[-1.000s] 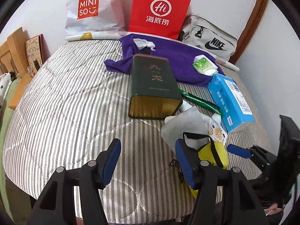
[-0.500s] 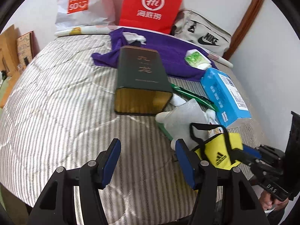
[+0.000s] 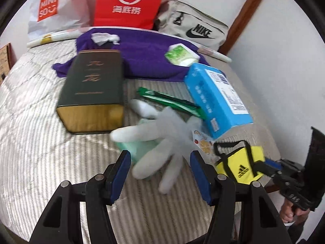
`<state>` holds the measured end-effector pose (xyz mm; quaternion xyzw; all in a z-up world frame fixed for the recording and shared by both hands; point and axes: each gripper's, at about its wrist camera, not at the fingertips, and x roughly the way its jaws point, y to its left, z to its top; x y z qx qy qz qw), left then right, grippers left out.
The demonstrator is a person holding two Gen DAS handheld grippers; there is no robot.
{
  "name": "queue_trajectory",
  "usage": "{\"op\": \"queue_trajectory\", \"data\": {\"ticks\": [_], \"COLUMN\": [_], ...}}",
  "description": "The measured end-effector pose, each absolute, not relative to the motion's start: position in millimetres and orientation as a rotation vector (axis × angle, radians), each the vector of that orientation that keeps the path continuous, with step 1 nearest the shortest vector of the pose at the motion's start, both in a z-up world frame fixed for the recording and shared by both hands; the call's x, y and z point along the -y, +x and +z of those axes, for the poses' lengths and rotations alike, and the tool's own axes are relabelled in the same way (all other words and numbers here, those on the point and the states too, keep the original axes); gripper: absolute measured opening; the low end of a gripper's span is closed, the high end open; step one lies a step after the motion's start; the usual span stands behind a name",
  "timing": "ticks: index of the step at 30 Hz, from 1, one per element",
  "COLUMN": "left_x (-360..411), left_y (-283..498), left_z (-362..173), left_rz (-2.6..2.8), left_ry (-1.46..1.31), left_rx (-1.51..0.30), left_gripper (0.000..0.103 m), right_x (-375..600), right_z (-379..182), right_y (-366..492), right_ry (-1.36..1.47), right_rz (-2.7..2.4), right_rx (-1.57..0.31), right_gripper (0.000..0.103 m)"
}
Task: Organize soft objects
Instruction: 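Grasp the clear plastic bag with the left gripper while the right gripper holds the adidas bag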
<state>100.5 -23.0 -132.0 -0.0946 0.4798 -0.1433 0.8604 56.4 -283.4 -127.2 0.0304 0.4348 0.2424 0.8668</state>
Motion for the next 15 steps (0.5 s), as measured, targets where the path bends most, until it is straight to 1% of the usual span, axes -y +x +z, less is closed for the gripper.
{"op": "queue_trajectory", "data": {"ticks": [4, 9, 11, 13, 15], "left_x": [31, 44, 51, 57, 62], "left_y": [104, 113, 118, 123, 126], "left_z": [-131, -129, -130, -131, -130], "left_rz": [-0.320, -0.352, -0.364, -0.360, -0.360], "left_ry": [-0.199, -0.191, -0.170, -0.151, -0.141], "left_rx": [-0.997, -0.988, -0.988, -0.988, -0.970], "left_gripper": [0.059, 0.062, 0.062, 0.062, 0.061], "right_x": [293, 302, 305, 307, 308], "right_z": [-140, -150, -153, -154, -153], "right_y": [61, 67, 68, 70, 70], "right_ry": [0.088, 0.087, 0.083, 0.083, 0.074], "right_rz": [0.497, 0.477, 0.464, 0.451, 0.439], "right_rx": [-0.936, -0.960, -0.972, -0.982, -0.982], "right_gripper": [0.015, 0.015, 0.017, 0.021, 0.021]}}
